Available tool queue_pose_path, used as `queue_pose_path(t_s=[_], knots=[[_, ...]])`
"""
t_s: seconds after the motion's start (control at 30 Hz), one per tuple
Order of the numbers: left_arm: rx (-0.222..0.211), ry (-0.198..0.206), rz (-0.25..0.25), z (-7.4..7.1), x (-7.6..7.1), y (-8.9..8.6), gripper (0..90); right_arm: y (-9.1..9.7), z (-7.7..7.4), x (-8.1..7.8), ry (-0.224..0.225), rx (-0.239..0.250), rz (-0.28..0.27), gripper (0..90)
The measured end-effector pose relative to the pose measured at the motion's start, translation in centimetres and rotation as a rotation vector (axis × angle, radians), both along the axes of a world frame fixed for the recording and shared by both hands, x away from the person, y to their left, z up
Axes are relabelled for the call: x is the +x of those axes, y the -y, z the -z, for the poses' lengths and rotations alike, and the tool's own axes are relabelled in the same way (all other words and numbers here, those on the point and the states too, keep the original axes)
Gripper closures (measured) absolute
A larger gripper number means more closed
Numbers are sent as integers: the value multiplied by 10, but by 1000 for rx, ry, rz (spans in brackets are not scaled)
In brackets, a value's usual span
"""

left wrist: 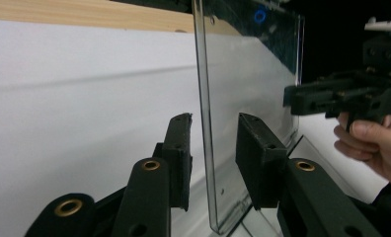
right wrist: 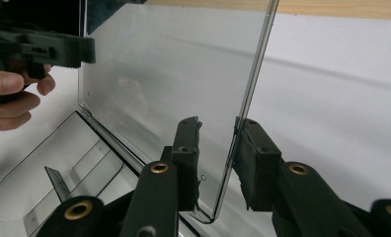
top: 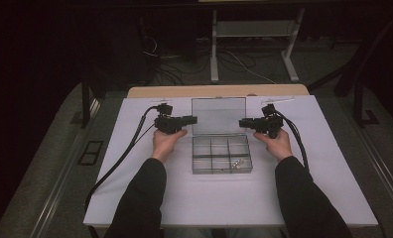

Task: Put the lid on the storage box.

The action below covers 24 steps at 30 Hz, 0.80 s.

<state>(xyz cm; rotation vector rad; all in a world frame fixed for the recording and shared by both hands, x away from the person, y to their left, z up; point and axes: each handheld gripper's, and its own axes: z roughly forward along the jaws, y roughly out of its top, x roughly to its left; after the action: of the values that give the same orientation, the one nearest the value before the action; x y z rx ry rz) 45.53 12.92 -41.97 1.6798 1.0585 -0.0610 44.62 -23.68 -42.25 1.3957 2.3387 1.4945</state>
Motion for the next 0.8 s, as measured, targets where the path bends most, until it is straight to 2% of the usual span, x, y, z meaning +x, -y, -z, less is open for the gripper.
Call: queue_pose_path(t_s=[0.23,0.27,0.3,0.37,0.43,0.5,0.67,0.8], knots=[[-47,-26,4,5,7,1,655,0,0,0,7,-2,-2,714],[-44,-31,11,5,8,2,655,0,0,-1,6,-4,-1,714],[-22,-33,28,4,8,6,655,0,0,-1,8,-6,-3,714],[5,-14,57,3,7,13,666,0,-1,-1,16,-12,-5,714],[0,1,44,1,5,15,671,0,-1,-2,12,-12,-5,713],[18,12,45,1,4,14,700,1,-2,-2,12,-7,-11,713],[24,30,43,-2,1,15,714,0,-6,-2,21,-11,-12,669],[34,43,47,-4,-2,16,708,1,-12,-2,50,2,-2,652]])
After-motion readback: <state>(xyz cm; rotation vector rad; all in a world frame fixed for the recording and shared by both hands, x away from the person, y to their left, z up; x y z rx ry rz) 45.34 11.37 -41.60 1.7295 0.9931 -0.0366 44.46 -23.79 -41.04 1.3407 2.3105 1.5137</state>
